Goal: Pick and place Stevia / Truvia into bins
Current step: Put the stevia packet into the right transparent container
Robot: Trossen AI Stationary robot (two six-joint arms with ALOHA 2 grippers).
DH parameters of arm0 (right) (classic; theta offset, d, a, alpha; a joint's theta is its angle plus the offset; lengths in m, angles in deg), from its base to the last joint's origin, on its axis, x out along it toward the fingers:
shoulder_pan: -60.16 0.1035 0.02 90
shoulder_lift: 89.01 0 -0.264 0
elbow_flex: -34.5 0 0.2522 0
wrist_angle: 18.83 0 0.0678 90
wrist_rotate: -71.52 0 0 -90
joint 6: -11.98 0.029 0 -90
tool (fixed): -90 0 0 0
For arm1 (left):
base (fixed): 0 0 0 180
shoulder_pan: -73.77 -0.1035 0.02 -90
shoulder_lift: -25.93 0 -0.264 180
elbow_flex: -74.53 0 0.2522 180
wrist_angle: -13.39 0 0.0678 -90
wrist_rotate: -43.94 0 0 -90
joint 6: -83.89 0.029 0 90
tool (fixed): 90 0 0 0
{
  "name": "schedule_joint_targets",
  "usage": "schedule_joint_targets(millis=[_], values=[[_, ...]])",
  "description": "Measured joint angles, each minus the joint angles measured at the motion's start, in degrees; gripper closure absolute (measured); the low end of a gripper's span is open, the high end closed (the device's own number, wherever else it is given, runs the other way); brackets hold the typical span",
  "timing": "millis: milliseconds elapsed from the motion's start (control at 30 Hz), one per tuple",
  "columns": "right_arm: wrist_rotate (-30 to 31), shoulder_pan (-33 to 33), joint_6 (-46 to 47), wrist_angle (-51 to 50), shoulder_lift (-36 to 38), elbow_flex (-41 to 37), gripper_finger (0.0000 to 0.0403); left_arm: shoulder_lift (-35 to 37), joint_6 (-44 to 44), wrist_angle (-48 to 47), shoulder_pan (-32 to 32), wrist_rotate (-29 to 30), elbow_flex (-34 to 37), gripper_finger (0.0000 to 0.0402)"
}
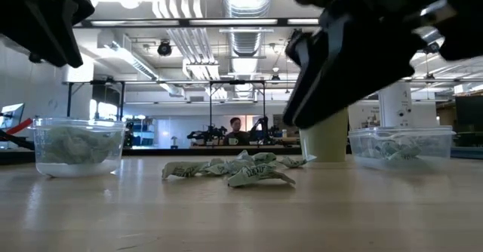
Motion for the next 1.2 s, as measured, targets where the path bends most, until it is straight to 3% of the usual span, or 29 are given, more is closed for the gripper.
schedule_joint_targets(millis=[133,333,700,900,1200], values=[[-4.6,-2.2,1.2,0.3,-0.9,-0.5,0.0265,0.0,0.1,-0.1,0.0,0.2,-0.2,0.0301],[-5.6,-3.4,1.8,4.7,-3.1,-1.1,0.0246,0.0,0.1,0.2,0.0,0.2,0.0,0.0301],[-7.6,-4.7,-0.4,4.0,-7.8,1.7,0.0234,-0.1,0.2,0.3,0.0,0.2,0.1,0.0301],[-7.3,-4.8,-0.7,3.0,-7.6,1.7,0.0267,-0.1,0.2,0.2,0.0,0.2,0.1,0.0301],[-7.2,-4.8,-4.6,1.8,-7.6,2.0,0.0376,-0.1,0.2,0.2,0.0,0.1,0.1,0.0301]])
